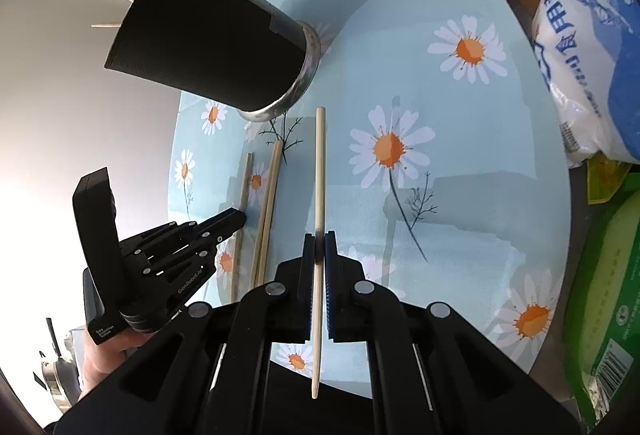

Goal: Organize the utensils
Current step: 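Lift both held chopsticks upright and carry them over the black holder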

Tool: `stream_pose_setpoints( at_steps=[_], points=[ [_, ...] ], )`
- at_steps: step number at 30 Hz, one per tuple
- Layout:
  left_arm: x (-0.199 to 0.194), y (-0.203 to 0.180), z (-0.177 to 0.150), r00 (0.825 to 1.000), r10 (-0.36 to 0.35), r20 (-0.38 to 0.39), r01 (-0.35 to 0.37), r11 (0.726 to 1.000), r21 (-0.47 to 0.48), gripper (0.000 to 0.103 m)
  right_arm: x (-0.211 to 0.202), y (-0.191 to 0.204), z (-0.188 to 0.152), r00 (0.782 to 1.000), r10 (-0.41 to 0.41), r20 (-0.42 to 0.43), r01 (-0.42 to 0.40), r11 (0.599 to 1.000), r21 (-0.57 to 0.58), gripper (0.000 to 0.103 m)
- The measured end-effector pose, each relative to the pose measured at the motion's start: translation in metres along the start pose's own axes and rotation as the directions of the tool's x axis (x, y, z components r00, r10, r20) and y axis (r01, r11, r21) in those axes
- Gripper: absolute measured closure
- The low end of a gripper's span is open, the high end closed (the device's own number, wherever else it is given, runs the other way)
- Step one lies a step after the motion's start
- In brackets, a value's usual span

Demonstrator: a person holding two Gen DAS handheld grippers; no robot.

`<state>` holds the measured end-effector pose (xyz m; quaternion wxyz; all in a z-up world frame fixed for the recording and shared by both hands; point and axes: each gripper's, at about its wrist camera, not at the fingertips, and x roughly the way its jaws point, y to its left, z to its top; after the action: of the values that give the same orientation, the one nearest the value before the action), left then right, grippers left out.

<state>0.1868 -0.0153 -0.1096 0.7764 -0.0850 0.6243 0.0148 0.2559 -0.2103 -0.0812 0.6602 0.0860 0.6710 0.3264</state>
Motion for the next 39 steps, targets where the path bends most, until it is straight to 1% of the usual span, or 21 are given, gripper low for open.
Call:
stream_pose_setpoints(
  at_steps=[4,10,13,17,19,20,23,28,30,31,33,35,39],
  points=[
    [-0.008,0.004,-0.008,1.000,-0.018,0.020,0.018,1.000,-0.014,0.099,0.000,0.006,0.000,1.000,0.010,0.008,-0.009,1.000,-0.021,0.097],
    [-0.030,0.009,-0.014,0.996,-0.052,0.077,0.055,0.998,-0.039,0.099,-0.008,0.022,-0.002,0.998,0.007,0.061,-0.002,0.996,-0.092,0.097],
    [-0.046,0.007,-0.020,0.991,-0.071,0.111,0.076,0.996,-0.042,0.099,-0.009,0.031,-0.002,0.998,0.011,0.069,-0.002,0.993,-0.117,0.097],
    [-0.066,0.011,-0.024,0.981,-0.124,0.152,0.132,0.990,-0.043,0.099,-0.011,0.041,-0.002,0.996,0.017,0.087,-0.004,0.988,-0.153,0.097],
    [-0.076,0.017,-0.020,0.976,-0.130,0.177,0.137,0.990,-0.032,0.099,-0.014,0.046,0.000,0.995,0.020,0.094,-0.004,0.986,-0.168,0.097],
    [-0.077,0.014,-0.017,0.973,-0.138,0.186,0.146,0.989,-0.030,0.099,-0.016,0.049,0.001,0.994,0.022,0.103,-0.004,0.984,-0.178,0.097],
    [-0.092,0.012,-0.015,0.960,-0.160,0.228,0.170,0.985,-0.025,0.099,-0.024,0.059,0.002,0.991,0.032,0.132,-0.003,0.976,-0.217,0.097],
    [-0.121,0.010,-0.008,0.932,-0.205,0.299,0.210,0.978,0.015,0.099,-0.041,0.080,0.004,0.977,0.072,0.199,-0.010,0.955,-0.295,0.097],
    [-0.130,0.009,-0.006,0.921,-0.208,0.329,0.211,0.977,0.027,0.099,-0.049,0.088,0.003,0.972,0.074,0.223,0.002,0.946,-0.323,0.097],
    [-0.135,0.009,-0.004,0.916,-0.209,0.343,0.211,0.977,0.034,0.099,-0.053,0.092,0.004,0.967,0.065,0.245,0.021,0.942,-0.334,0.097],
    [-0.142,0.009,-0.001,0.906,-0.219,0.361,0.219,0.975,0.042,0.099,-0.060,0.099,0.006,0.960,0.072,0.271,0.031,0.933,-0.357,0.097],
    [-0.151,0.010,0.004,0.893,-0.226,0.390,0.222,0.973,0.055,0.099,-0.065,0.102,0.009,0.953,0.073,0.295,0.043,0.929,-0.368,0.097],
    [-0.166,0.014,0.015,0.864,-0.239,0.442,0.233,0.970,0.070,0.099,-0.078,0.109,0.017,0.932,0.102,0.347,0.043,0.921,-0.387,0.097]
  ],
)
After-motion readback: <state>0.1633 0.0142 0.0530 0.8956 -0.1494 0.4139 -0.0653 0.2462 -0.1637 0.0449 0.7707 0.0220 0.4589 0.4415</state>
